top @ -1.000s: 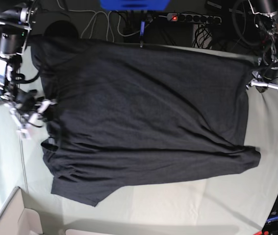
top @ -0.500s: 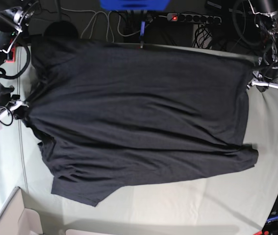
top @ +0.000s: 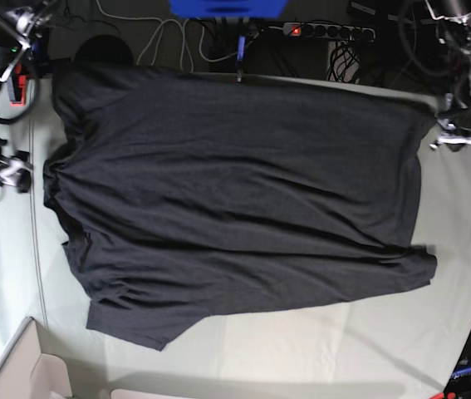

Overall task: Layout the t-shirt on the table in an organized manner, then fold the t-shirt properly
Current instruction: 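Move both grippers to the shirt's collar-side corners and grasp them, then pull the collar-side corners apart with both grippers, stretching the edge taut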

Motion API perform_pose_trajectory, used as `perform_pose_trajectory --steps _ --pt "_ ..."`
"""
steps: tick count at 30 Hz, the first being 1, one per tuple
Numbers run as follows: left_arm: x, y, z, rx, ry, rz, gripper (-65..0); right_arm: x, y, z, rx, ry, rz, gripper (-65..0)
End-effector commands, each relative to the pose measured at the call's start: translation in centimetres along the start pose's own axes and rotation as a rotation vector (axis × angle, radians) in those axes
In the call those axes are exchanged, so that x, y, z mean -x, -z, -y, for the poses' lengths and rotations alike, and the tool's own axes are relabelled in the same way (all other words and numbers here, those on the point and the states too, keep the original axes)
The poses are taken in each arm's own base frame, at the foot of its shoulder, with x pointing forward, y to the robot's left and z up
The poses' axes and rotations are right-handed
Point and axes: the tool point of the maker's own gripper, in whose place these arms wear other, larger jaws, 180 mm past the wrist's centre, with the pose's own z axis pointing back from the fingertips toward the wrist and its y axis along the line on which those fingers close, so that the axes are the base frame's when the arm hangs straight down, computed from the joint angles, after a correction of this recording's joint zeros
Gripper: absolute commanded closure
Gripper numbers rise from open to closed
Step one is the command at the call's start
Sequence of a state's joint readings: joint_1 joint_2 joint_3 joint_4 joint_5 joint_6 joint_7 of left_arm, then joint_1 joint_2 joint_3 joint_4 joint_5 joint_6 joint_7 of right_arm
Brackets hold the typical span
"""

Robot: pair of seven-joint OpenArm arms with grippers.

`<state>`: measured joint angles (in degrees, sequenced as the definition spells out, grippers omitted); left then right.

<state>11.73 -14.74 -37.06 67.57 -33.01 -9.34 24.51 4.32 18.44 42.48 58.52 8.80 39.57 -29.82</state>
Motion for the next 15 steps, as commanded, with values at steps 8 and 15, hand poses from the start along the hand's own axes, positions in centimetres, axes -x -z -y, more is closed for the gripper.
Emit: perform_pose_trajectory --steps 8,15 --pt "0.5 -1.1 0.2 0.073 0.009 0.0 -0.5 -0.3 -3.8 -0.1 0.047 -0.095 0.074 -40.7" --pt "3.8 -1.6 -0.1 0.061 -0.016 -0.112 -28.8 1.1 -4.8 -3.2 0.022 -0.108 0.089 -40.9"
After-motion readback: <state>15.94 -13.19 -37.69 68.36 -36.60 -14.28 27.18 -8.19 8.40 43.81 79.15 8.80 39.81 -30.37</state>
